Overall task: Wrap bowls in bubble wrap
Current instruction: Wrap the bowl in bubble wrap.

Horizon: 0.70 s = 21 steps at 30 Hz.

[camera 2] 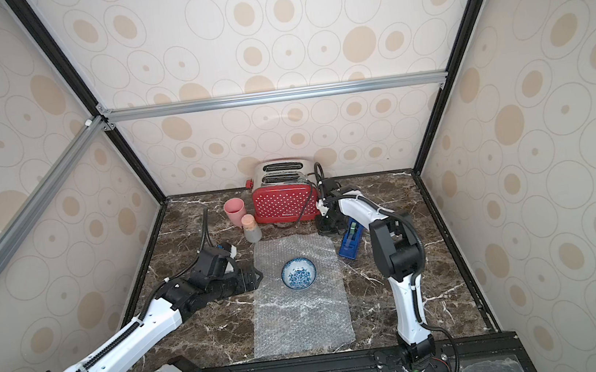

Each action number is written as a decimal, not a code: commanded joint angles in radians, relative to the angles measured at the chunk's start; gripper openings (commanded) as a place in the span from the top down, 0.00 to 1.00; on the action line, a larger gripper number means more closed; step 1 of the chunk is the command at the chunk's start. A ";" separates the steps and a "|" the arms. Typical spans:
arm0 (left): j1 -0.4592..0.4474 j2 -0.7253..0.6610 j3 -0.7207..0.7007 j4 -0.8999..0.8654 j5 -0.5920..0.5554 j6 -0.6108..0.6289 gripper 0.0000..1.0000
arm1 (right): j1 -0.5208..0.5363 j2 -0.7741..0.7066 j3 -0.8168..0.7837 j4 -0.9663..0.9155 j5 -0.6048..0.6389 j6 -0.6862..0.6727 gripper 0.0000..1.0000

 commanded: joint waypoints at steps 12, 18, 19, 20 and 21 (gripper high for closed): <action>0.090 0.084 -0.026 0.178 0.092 0.050 0.11 | 0.207 -0.363 -0.365 0.136 -0.038 0.021 0.99; 0.089 0.105 -0.048 0.187 0.069 0.031 0.11 | 0.308 -0.460 -0.440 0.168 -0.053 -0.008 0.99; 0.090 0.107 -0.048 0.187 0.064 0.028 0.11 | 0.317 -0.473 -0.448 0.170 -0.053 -0.007 0.99; 0.089 0.111 -0.046 0.187 0.059 0.028 0.11 | 0.322 -0.482 -0.458 0.177 -0.058 -0.008 0.99; 0.090 0.115 -0.045 0.187 0.054 0.027 0.11 | 0.322 -0.488 -0.471 0.188 -0.068 -0.011 0.99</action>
